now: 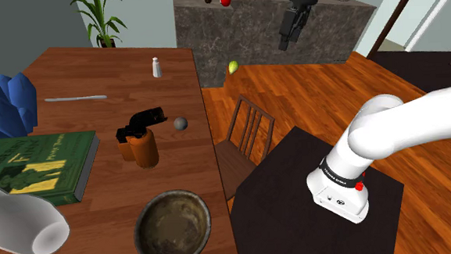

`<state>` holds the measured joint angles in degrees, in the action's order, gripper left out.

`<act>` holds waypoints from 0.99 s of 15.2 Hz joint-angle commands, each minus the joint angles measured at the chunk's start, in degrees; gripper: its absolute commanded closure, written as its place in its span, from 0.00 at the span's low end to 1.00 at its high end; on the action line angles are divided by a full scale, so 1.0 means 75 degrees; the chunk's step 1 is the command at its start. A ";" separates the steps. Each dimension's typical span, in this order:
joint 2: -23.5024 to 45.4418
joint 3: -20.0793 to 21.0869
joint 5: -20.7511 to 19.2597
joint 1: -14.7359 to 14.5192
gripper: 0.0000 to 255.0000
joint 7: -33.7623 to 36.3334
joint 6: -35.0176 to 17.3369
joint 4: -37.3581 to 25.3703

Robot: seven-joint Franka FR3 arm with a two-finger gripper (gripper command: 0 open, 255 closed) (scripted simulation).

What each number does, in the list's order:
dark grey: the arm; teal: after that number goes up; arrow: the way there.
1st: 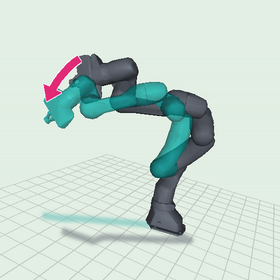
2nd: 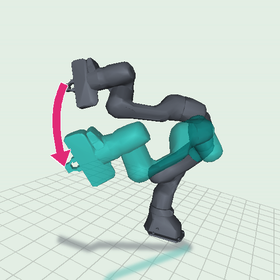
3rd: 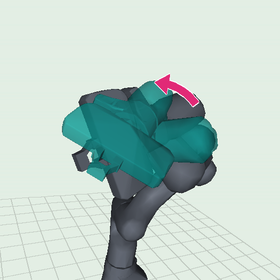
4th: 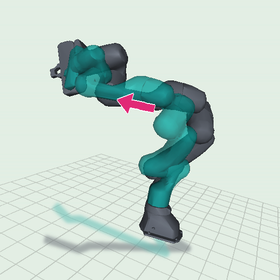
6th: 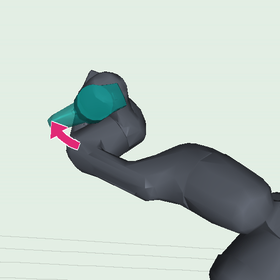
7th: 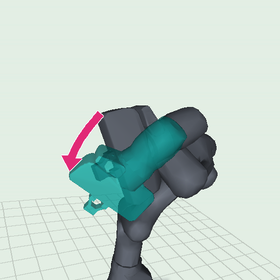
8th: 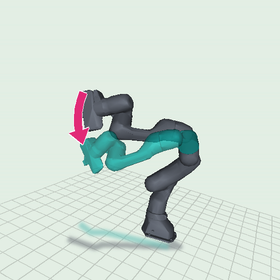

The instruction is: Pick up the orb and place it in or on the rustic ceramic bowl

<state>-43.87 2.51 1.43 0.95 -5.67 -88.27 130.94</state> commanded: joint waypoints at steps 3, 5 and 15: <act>0.0402 0.0179 0.0082 -0.0029 0.00 0.0194 -0.0369 0.0058; 0.0835 0.0354 0.0151 -0.0055 0.00 0.0388 -0.0731 0.0077; 0.3385 0.1161 0.0211 -0.0134 0.00 0.1383 -0.2331 -0.0409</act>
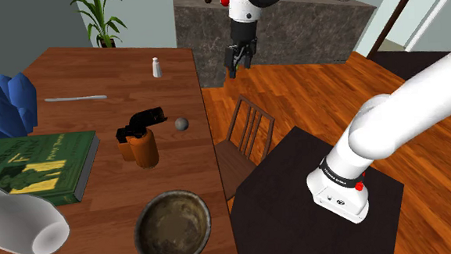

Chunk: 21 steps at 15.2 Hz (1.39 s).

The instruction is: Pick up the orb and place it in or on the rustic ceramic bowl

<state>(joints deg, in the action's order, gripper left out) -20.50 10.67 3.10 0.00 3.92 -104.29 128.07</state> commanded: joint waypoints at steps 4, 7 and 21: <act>0.1421 0.0330 -0.0155 -0.0045 0.00 0.0539 -0.0684 -0.0488; 0.2319 0.0477 -0.0327 -0.0097 0.00 0.0877 -0.0972 -0.0934; 0.6719 0.0521 -0.1286 -0.0814 0.00 0.2185 -0.1281 -0.4215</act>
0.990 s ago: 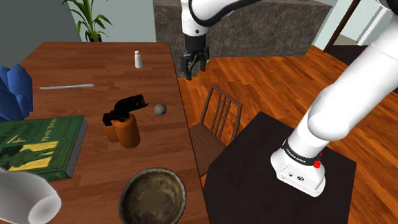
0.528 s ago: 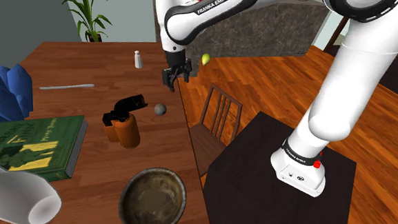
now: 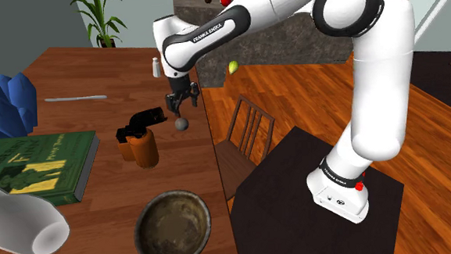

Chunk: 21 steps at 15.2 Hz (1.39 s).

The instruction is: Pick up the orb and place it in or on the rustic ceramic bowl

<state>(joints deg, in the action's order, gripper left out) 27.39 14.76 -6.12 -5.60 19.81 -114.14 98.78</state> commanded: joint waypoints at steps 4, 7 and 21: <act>0.1267 -0.0105 -0.0182 -0.0276 0.00 0.0210 0.0098 -0.1167; 0.1357 -0.0124 -0.0211 -0.0278 0.00 0.0230 -0.0168 -0.0990; 0.1482 -0.0149 -0.0249 -0.0283 1.00 0.0255 -0.0476 -0.0803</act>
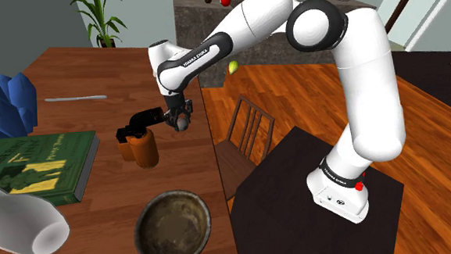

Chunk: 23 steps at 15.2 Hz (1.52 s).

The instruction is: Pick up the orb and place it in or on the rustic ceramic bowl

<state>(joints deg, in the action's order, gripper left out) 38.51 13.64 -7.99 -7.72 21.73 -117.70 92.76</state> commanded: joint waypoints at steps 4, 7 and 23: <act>0.0000 0.0000 0.0000 0.0000 1.00 0.0000 0.0000 -0.0001; 0.0000 0.0000 0.0000 0.0000 1.00 0.0000 0.0000 -0.0001; -0.0890 0.0138 0.0209 0.0083 1.00 -0.0091 0.1176 -0.0303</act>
<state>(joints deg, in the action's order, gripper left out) 32.19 14.62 -6.51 -7.13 21.12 -109.71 90.95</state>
